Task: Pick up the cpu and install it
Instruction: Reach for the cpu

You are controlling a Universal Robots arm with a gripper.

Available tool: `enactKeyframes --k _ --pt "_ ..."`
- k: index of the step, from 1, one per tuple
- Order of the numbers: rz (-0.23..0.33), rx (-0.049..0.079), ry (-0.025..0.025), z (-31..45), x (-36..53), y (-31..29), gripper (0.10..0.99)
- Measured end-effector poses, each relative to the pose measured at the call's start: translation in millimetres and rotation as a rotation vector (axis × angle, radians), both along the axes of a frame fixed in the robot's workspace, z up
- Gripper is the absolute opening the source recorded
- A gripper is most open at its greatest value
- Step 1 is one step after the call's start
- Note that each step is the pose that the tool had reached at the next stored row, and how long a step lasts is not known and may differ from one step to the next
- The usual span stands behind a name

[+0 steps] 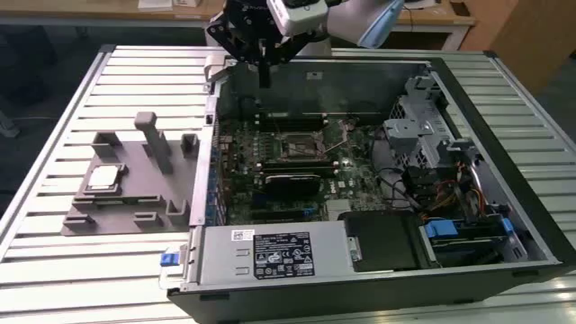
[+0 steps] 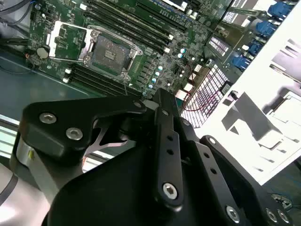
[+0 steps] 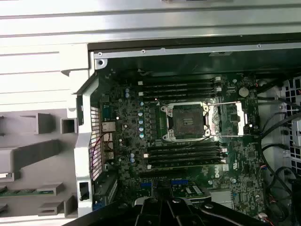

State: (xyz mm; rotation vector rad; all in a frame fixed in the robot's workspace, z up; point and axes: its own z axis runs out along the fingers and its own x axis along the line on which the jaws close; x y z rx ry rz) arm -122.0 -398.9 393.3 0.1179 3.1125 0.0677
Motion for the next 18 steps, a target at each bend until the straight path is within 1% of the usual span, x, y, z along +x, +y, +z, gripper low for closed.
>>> enactKeyframes --k 7,18 --pt "0.0 0.0 0.0 0.0 -0.9 0.0 0.106" --pt "0.0 0.0 0.0 0.0 -11.0 0.0 0.106"
